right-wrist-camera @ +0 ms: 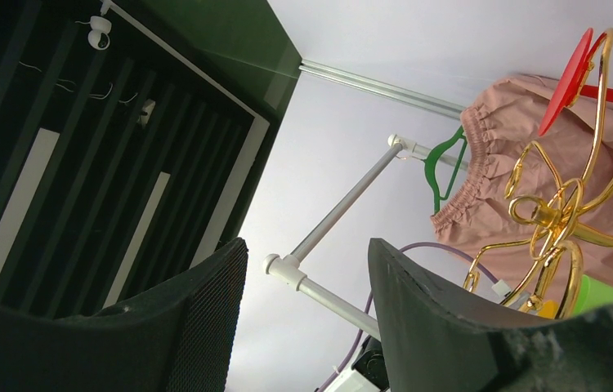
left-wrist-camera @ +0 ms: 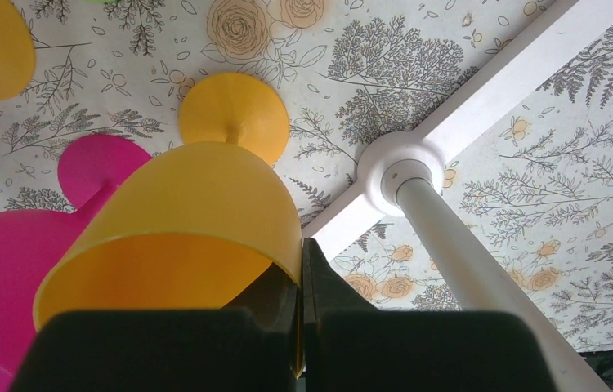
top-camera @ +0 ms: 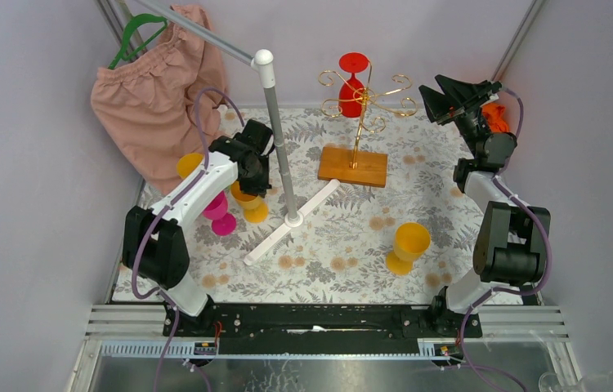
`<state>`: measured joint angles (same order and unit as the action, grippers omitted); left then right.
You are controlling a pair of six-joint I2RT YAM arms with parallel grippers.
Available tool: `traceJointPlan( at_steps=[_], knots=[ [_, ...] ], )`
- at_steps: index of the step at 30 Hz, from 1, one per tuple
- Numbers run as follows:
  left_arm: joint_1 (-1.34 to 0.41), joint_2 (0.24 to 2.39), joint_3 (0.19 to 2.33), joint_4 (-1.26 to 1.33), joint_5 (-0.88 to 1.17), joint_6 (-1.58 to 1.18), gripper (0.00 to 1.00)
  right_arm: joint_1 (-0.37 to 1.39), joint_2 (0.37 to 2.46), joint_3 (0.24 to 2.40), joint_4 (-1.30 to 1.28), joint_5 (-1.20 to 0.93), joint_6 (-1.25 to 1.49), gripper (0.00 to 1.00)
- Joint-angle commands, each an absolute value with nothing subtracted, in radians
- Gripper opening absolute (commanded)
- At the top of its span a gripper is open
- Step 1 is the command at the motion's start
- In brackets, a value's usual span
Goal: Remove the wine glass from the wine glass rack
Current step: Place the wine glass at the center of the board.
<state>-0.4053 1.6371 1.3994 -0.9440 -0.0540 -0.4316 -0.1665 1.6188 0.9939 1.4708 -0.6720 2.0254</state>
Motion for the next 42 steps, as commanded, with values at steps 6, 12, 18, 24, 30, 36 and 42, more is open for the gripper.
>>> traceJointPlan(
  at_steps=[6, 12, 18, 24, 30, 36, 42],
  knots=[
    [-0.414, 1.647, 1.391, -0.925, -0.076, -0.433, 0.2, -0.174, 1.62, 0.999, 1.546, -0.68, 2.037, 0.63],
    [-0.414, 1.622, 1.401, -0.936, -0.079, -0.442, 0.3, -0.175, 1.617, 0.997, 1.546, -0.681, 2.037, 0.64],
    [-0.414, 1.592, 1.444, -0.979, -0.116, -0.447, 0.31, -0.175, 1.616, 0.997, 1.545, -0.683, 2.035, 0.64],
    [-0.414, 1.541, 1.501, -1.02, -0.163, -0.468, 0.32, -0.175, 1.613, 1.001, 1.538, -0.687, 2.034, 0.64],
    [-0.414, 1.484, 1.618, -1.083, -0.213, -0.497, 0.34, -0.175, 1.618, 1.016, 1.523, -0.69, 2.028, 0.64],
    [-0.413, 1.437, 1.723, -1.113, -0.247, -0.524, 0.34, -0.175, 1.629, 1.059, 1.496, -0.698, 2.019, 0.64],
    [-0.391, 1.355, 1.757, -1.029, -0.217, -0.564, 0.34, -0.175, 1.631, 1.208, 1.298, -0.758, 1.9, 0.64]
  ],
)
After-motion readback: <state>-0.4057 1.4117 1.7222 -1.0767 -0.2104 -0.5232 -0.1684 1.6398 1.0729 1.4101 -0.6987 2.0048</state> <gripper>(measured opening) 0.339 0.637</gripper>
